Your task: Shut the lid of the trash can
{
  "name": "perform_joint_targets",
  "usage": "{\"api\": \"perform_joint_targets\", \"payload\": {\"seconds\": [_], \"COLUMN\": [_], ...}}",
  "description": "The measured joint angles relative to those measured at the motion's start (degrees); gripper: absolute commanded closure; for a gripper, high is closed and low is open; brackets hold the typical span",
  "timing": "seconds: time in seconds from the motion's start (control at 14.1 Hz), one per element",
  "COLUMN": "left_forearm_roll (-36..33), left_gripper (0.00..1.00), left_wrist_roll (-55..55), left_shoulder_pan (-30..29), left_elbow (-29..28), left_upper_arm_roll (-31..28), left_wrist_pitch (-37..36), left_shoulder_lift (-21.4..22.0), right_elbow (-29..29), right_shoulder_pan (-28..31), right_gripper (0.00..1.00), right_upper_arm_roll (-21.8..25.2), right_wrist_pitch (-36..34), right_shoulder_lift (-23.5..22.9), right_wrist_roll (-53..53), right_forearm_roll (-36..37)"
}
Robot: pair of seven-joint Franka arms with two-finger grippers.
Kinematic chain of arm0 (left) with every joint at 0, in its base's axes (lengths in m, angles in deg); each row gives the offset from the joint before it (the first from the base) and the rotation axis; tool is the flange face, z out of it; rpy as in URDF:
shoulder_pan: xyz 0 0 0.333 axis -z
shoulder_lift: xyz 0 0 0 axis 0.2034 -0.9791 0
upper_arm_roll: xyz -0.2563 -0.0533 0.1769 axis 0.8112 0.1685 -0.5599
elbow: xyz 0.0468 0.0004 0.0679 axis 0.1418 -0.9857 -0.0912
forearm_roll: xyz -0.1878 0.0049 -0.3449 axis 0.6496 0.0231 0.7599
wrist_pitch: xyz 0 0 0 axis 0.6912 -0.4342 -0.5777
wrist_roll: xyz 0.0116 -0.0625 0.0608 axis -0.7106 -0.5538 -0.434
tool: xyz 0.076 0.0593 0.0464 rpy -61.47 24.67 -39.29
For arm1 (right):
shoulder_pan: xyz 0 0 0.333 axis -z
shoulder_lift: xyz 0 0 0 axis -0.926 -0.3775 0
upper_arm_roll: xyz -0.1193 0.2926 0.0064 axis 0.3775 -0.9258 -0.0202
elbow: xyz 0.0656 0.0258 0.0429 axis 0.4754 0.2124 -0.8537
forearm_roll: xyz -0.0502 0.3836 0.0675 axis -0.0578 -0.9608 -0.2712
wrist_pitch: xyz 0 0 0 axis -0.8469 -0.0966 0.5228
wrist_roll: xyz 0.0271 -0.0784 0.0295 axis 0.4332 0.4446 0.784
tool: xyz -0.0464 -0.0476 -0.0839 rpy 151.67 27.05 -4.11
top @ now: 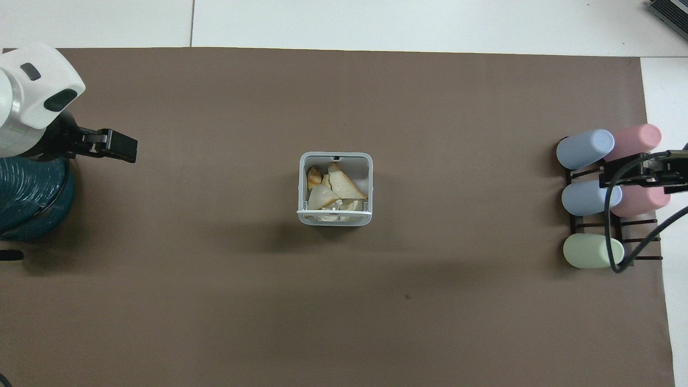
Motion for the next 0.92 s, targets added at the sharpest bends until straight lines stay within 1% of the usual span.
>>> {"api": "perform_joint_targets", "payload": {"seconds": [0.21, 0.35, 0.64, 0.92], "left_forearm_roll": [0.0, 0.0, 0.1, 0.8], "left_gripper": [0.64, 1.0, 1.0, 1.0], "left_wrist_roll": [0.9, 4.1, 9.9, 17.1], "left_shoulder_pan": [0.0, 0.2, 3.7, 8.4], "left_elbow": [0.0, 0.0, -0.4, -3.6], "left_upper_arm_roll": [0.1, 0.3, 0.8, 1.0], "left_wrist_pitch": [0.0, -0.1, -0.1, 0.0], "left_shoulder_lift": [0.0, 0.0, 0.1, 1.5], "right_elbow": [0.0, 0.0, 0.0, 0.0], "right_shoulder_pan": [0.0, 0.0, 0.0, 0.0], "right_gripper": [0.0, 0.0, 0.0, 0.0], "right_upper_arm_roll": [0.0, 0.0, 0.0, 0.0], "right_wrist_pitch": [0.0, 0.0, 0.0, 0.0], "right_shoulder_lift": [0.0, 0.0, 0.0, 0.0], "right_wrist_roll": [0.0, 0.0, 0.0, 0.0], "right_forearm_roll": [0.0, 0.0, 0.0, 0.0]}}
